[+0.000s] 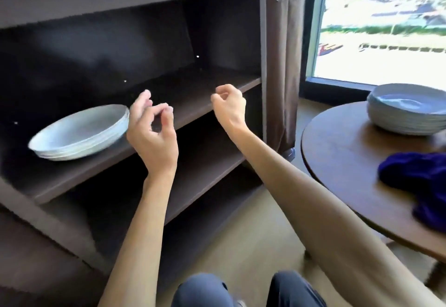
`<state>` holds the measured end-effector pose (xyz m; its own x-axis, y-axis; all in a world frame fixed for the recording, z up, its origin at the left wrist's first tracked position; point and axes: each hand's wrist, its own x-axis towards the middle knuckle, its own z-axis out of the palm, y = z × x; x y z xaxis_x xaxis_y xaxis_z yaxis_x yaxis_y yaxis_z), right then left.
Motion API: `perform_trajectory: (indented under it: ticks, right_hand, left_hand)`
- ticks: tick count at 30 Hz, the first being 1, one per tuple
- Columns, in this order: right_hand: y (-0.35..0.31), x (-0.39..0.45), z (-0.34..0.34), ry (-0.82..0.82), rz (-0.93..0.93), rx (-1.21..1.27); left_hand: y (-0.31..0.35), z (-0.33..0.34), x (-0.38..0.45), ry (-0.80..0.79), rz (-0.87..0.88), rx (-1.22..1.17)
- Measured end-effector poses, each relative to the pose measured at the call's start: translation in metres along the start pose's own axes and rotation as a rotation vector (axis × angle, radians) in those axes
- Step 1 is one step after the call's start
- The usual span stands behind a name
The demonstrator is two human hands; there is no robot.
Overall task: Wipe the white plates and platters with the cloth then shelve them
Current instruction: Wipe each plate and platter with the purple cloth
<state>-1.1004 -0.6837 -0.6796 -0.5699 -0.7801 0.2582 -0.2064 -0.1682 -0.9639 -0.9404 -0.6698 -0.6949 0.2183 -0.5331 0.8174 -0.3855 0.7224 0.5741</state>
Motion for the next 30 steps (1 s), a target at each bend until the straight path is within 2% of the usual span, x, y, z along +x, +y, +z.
perform_trajectory:
  ticks: [4, 8, 10, 13, 16, 19, 26, 30]
  right_hand:
    - [0.034, 0.011, -0.133, 0.274, 0.056, -0.263]
    - [0.074, -0.004, -0.253, 0.471, 0.221, -0.817]
    - [0.094, -0.018, -0.298, 0.459, 0.356, -1.033]
    - [0.131, -0.047, -0.352, 0.433, 0.547, -1.201]
    - [0.160, -0.070, -0.377, 0.487, 0.478, -1.308]
    - [0.168, -0.068, -0.379, 0.508, 0.441, -1.339]
    - [0.176, -0.063, -0.382, 0.593, 0.352, -1.325]
    - [0.179, -0.062, -0.383, 0.623, 0.338, -1.298]
  left_hand:
    - [0.052, 0.084, -0.046, -0.248, -0.140, -0.240]
    - [0.089, 0.156, -0.097, -0.495, -0.235, -0.362]
    - [0.103, 0.188, -0.119, -0.622, -0.296, -0.376]
    - [0.121, 0.243, -0.147, -0.824, -0.420, -0.403]
    - [0.135, 0.303, -0.167, -0.995, -0.568, -0.414]
    - [0.148, 0.356, -0.184, -1.064, -0.666, -0.381]
    - [0.184, 0.441, -0.216, -1.064, -0.902, -0.387]
    - [0.190, 0.462, -0.220, -1.037, -0.908, -0.254]
